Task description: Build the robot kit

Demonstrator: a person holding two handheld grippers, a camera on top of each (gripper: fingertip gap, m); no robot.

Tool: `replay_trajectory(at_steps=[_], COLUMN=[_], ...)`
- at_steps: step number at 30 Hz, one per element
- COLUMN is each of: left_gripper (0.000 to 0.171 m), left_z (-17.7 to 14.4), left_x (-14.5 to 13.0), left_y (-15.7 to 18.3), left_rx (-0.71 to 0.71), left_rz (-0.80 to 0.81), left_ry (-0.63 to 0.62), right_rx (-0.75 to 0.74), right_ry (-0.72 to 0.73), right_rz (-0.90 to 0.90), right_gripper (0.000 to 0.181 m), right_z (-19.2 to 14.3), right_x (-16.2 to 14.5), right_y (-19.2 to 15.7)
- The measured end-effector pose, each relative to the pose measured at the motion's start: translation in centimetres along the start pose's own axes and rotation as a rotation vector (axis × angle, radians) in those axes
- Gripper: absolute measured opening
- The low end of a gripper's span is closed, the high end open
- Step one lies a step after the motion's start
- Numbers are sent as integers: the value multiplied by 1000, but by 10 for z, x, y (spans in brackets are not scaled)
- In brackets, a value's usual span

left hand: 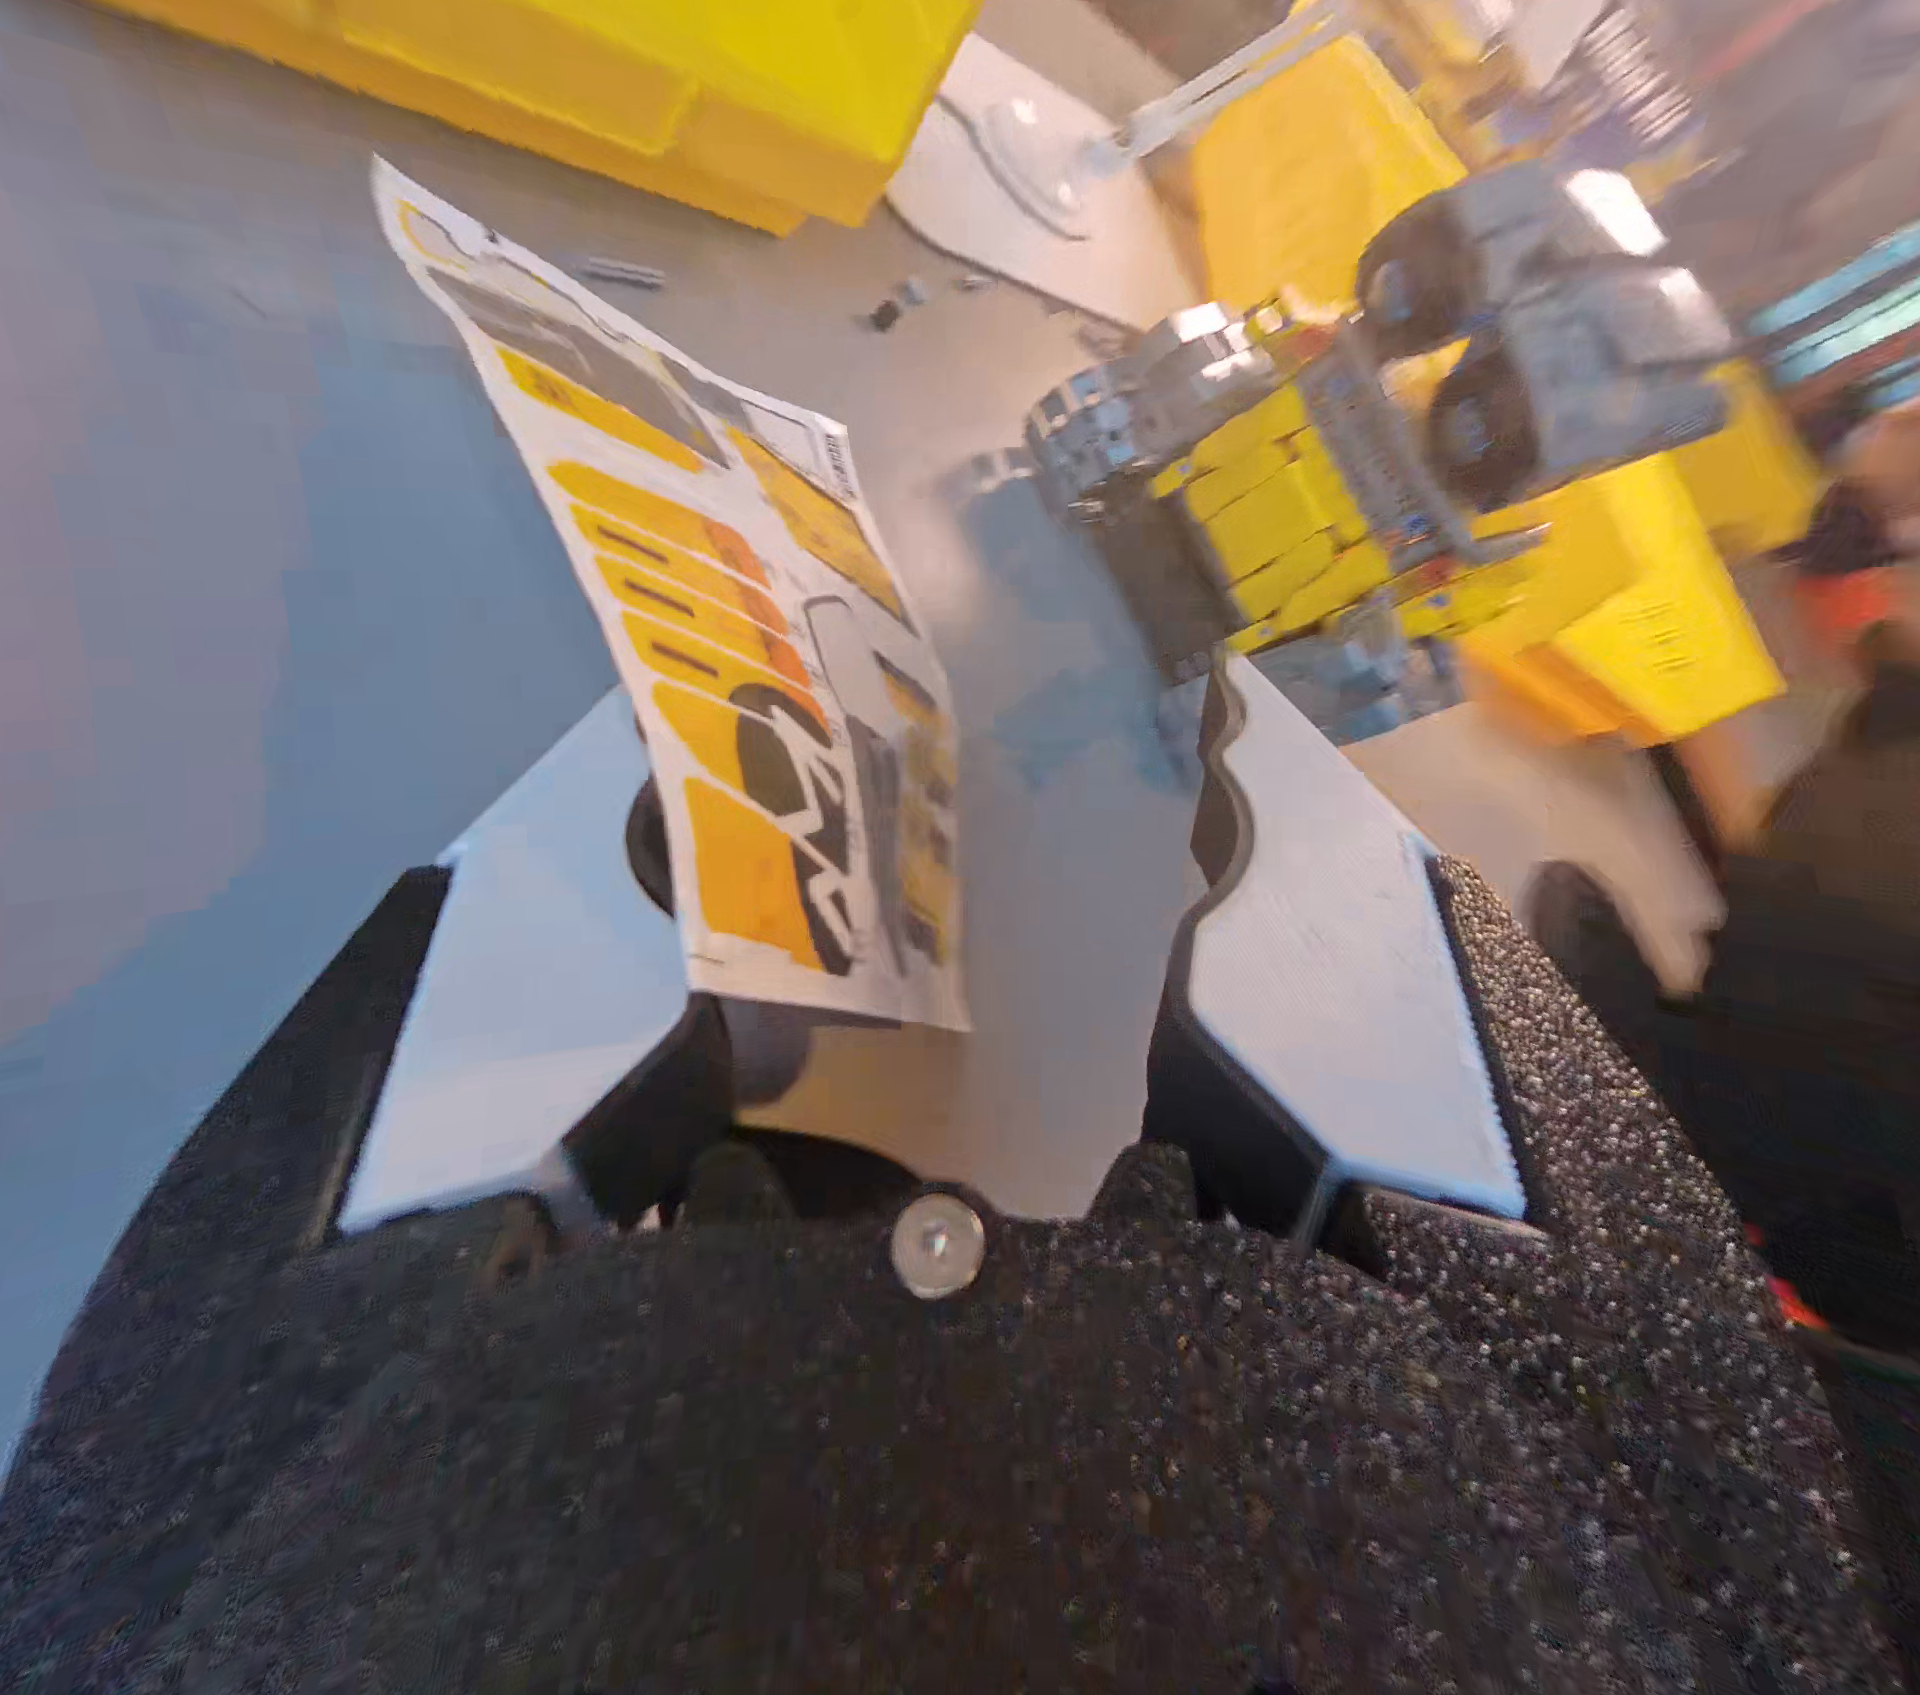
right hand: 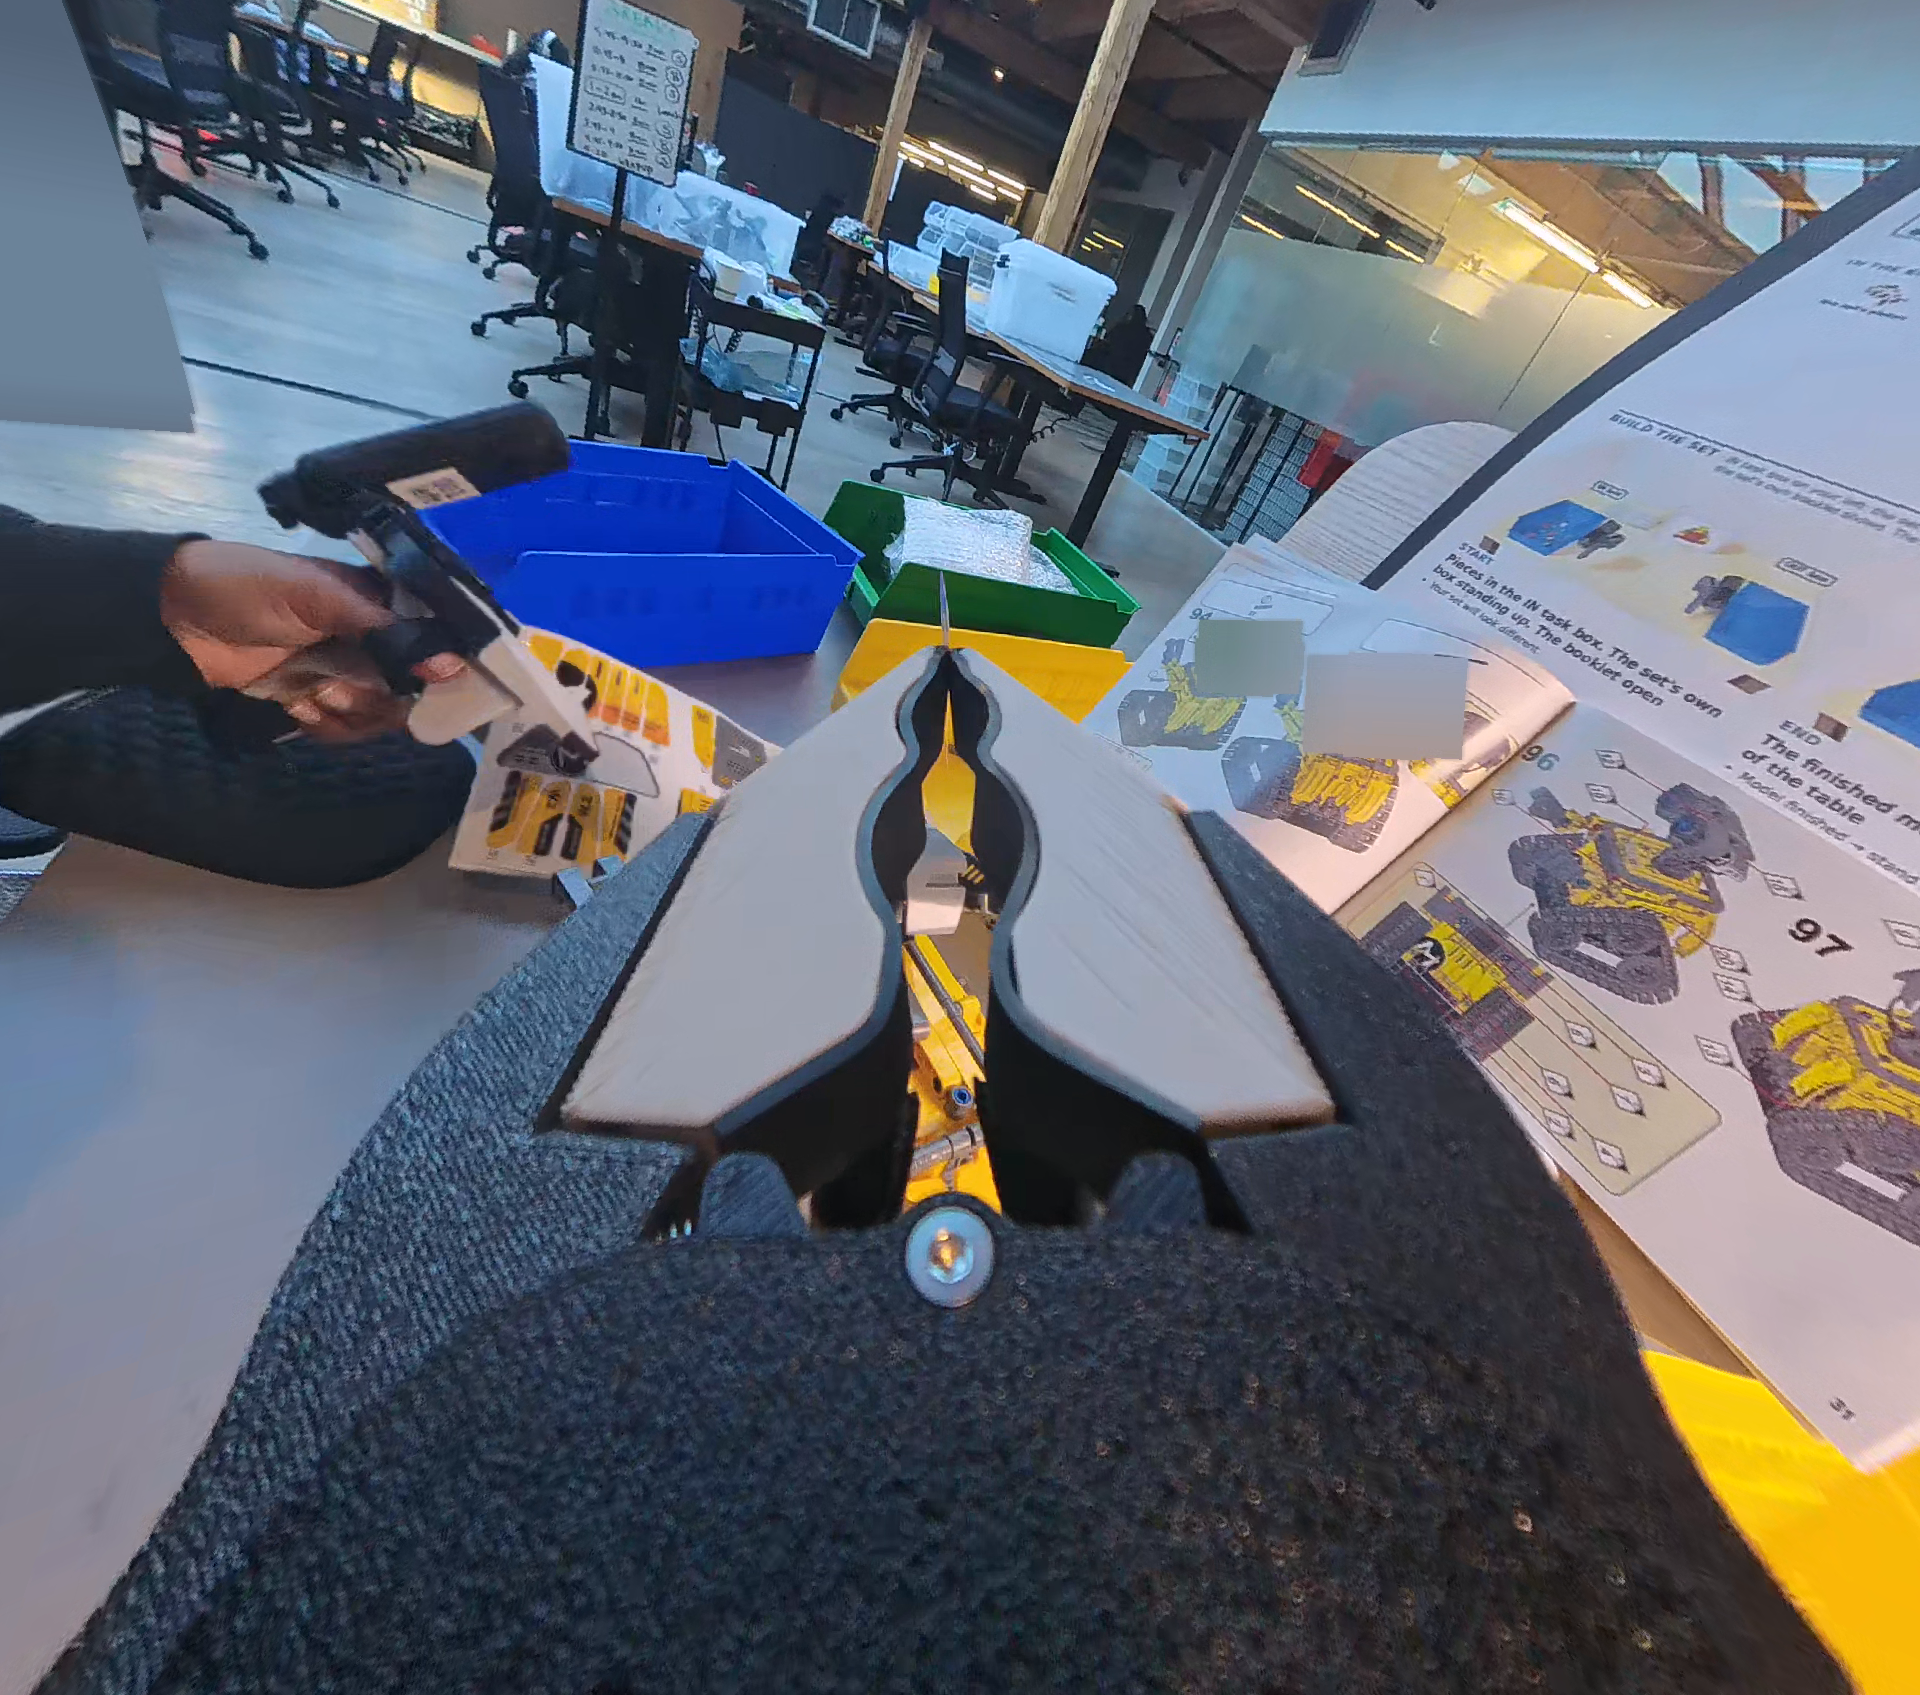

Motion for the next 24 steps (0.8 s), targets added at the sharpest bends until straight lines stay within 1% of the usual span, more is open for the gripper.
replay_trajectory(at_steps=[2,3,4,6,9,11,13,14,16,17,18,20,22,24], left_gripper=[101,102,102,104,108,107,107,108,106,102,105,116,113,114], left_z=[-8,-11,-11,-8,-3,-7,-16,-19,-20,-19,-17,-12,-8,-5], left_x=[3,5,6,6,5,8,13,14,13,12,9,0,-3,-5], left_y=[0,1,3,3,-9,-10,-7,-2,6,2,-6,-17,-14,-16], left_rx=[181,250,287,329,411,458,535,513,405,409,450,512,511,563], left_rz=[203,293,353,412,457,498,593,606,542,536,551,582,621,692], left_ry=[12,18,13,-23,-93,-79,-69,-68,-79,-97,-140,-225,-223,-262], right_rx=[2,3,5,12,20,22,28,31,39,43,47,53,56,59], right_ry=[-1,-4,-8,-13,-23,-33,-39,-40,-44,-47,-50,-56,-65,-69], right_rz=[6,7,7,5,-8,-21,-26,-24,-18,-15,-14,-18,-31,-36], right_gripper=[0,0,0,0,0,0,0,0,0,0,0,0,0,0], right_z=[0,1,2,4,5,4,4,4,6,7,8,9,10,11], right_x=[-1,-2,-3,-4,-4,-4,-4,-5,-7,-8,-9,-10,-10,-10], right_y=[0,0,0,-2,-5,-6,-6,-6,-7,-7,-8,-10,-12,-13])
Point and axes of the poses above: each gripper's, where its closed fingertips meet, z out along the fingers, x out of its top, y = z × x across the jaws, the point moved 6 cm from there along -z, back along the fingers, and after that the axes turned 6 degrees about -z, right-handed, at the moved point
